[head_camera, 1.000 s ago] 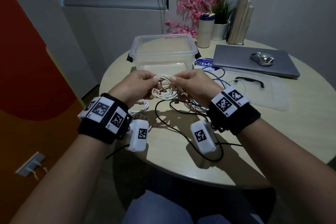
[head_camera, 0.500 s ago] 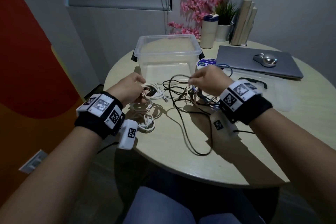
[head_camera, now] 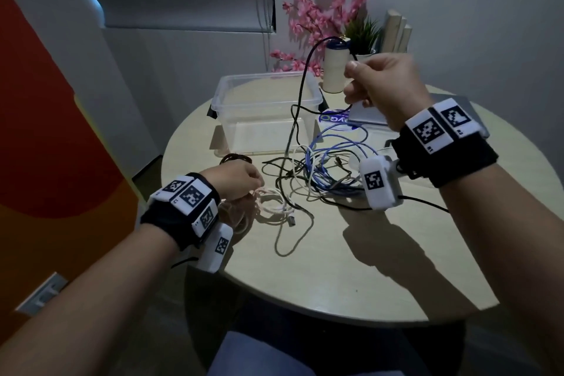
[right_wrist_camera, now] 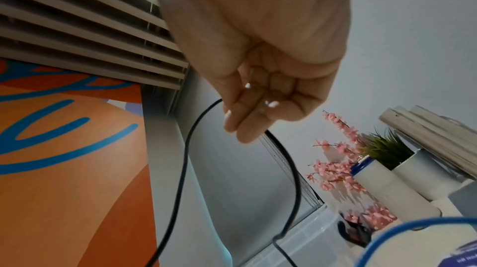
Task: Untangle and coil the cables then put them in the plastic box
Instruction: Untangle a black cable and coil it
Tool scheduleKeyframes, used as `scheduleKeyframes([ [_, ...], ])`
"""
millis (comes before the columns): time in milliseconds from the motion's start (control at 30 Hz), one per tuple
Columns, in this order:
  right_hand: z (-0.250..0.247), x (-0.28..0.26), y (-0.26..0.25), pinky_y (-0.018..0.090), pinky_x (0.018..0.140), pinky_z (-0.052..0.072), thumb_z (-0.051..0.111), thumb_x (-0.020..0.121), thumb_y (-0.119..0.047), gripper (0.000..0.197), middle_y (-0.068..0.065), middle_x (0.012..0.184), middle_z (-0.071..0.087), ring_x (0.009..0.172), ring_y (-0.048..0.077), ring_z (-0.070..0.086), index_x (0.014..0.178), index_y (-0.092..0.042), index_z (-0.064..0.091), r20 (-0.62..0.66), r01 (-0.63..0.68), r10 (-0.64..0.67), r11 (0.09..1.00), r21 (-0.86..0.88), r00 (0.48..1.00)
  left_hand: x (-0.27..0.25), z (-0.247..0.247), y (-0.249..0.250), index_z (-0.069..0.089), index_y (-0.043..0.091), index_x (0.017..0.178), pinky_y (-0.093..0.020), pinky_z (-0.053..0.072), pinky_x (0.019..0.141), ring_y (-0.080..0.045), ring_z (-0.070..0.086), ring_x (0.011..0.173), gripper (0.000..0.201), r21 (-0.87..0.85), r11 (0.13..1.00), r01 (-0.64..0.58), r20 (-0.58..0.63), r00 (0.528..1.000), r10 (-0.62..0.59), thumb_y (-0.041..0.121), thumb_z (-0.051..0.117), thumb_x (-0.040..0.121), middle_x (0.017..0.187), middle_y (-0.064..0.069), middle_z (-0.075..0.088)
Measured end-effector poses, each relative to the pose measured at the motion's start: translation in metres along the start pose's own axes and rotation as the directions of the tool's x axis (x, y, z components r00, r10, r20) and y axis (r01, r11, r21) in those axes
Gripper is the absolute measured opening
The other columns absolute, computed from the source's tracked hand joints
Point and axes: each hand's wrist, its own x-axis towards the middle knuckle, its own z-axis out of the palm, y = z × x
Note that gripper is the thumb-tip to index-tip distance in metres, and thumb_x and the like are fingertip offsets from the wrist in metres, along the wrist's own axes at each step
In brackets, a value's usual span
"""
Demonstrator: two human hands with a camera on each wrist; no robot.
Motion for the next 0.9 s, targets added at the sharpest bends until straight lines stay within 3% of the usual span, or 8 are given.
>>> scheduleKeyframes([
  [167,-0.002,-0.007,0.001,0.012,0.039,0.038,0.059,0.092,-0.013,0.02,0.008,0.061,0.058,0.039,0.004,0.053,0.074,-0.008,0.063,-0.015,0.032,-0.031,0.999,0.018,0.999,-0.012,-0.012,0.019,0.061,0.012,0.115,-0.038,0.049,0.085,-0.02,0.061,0.097,0.056,-0.351,0.926,-0.139,-0.208,0.976,0.067,0.053,0.028,0.098,0.112,-0.001,0.064],
  [300,0.008,-0.014,0.008,0.013,0.046,0.04,0.065,0.088,-0.016,0.013,0.001,0.062,0.058,0.046,0.001,0.049,0.085,-0.004,0.069,0.173,0.003,0.013,0.996,-0.091,0.985,-0.015,-0.017,0.049,0.051,0.025,0.125,-0.03,0.047,0.068,-0.01,0.06,0.083,0.044,-0.361,0.822,-0.44,-0.452,0.854,0.258,0.054,0.044,0.093,0.119,0.005,0.059],
  [367,0.016,-0.017,0.014,0.016,0.049,0.039,0.067,0.086,-0.02,0.014,-0.003,0.059,0.056,0.045,0.0,0.045,0.082,-0.007,0.07,0.221,0.045,-0.001,0.98,-0.192,0.975,-0.014,-0.018,0.063,0.055,0.028,0.119,-0.023,0.043,0.06,-0.006,0.057,0.068,0.032,-0.379,0.753,-0.537,-0.502,0.804,0.32,0.045,0.052,0.093,0.107,0.004,0.064],
  [433,0.02,-0.02,0.018,0.015,0.05,0.037,0.067,0.087,-0.023,0.015,-0.006,0.057,0.054,0.045,-0.001,0.044,0.077,-0.013,0.068,0.256,0.078,-0.006,0.958,-0.275,0.967,-0.014,-0.017,0.072,0.064,0.025,0.098,-0.016,0.039,0.052,-0.004,0.05,0.054,0.011,-0.376,0.713,-0.592,-0.528,0.769,0.36,0.03,0.054,0.095,0.083,0.004,0.065],
  [467,0.02,-0.021,0.02,0.015,0.049,0.036,0.066,0.088,-0.025,0.017,-0.006,0.057,0.054,0.046,0.0,0.044,0.076,-0.012,0.067,0.278,0.089,0.002,0.945,-0.314,0.961,-0.015,-0.017,0.076,0.065,0.024,0.088,-0.015,0.037,0.049,-0.004,0.048,0.051,0.014,-0.371,0.698,-0.612,-0.545,0.752,0.37,0.024,0.053,0.096,0.074,0.004,0.063],
  [600,0.021,-0.023,0.038,0.025,0.054,0.034,0.061,0.09,-0.027,0.027,0.004,0.064,0.052,0.054,0.012,0.042,0.083,-0.001,0.066,0.35,0.088,0.09,0.883,-0.462,0.932,-0.019,-0.02,0.084,0.059,0.018,0.082,-0.015,0.04,0.047,-0.004,0.049,0.052,0.024,-0.486,0.525,-0.699,-0.616,0.7,0.361,0.016,0.044,0.1,0.065,0.003,0.057],
  [733,0.019,-0.017,0.063,0.029,0.059,0.039,0.059,0.091,-0.023,0.028,0.01,0.066,0.054,0.057,0.018,0.047,0.084,0.004,0.063,0.282,0.022,0.133,0.873,-0.487,0.95,-0.029,-0.036,0.089,0.055,0.015,0.084,-0.018,0.051,0.06,-0.008,0.057,0.067,0.023,-0.606,0.248,-0.756,-0.689,0.655,0.31,0.015,0.039,0.101,0.073,0.002,0.06],
  [900,0.008,-0.006,0.077,0.034,0.071,0.051,0.056,0.093,-0.021,0.02,0.009,0.074,0.064,0.074,0.028,0.065,0.077,-0.012,0.063,0.179,-0.076,0.176,0.885,-0.46,0.968,-0.033,-0.058,0.083,0.053,0.015,0.085,-0.023,0.051,0.07,-0.01,0.059,0.075,0.023,-0.611,0.08,-0.788,-0.774,0.615,0.15,0.019,0.037,0.102,0.078,0.001,0.059],
])
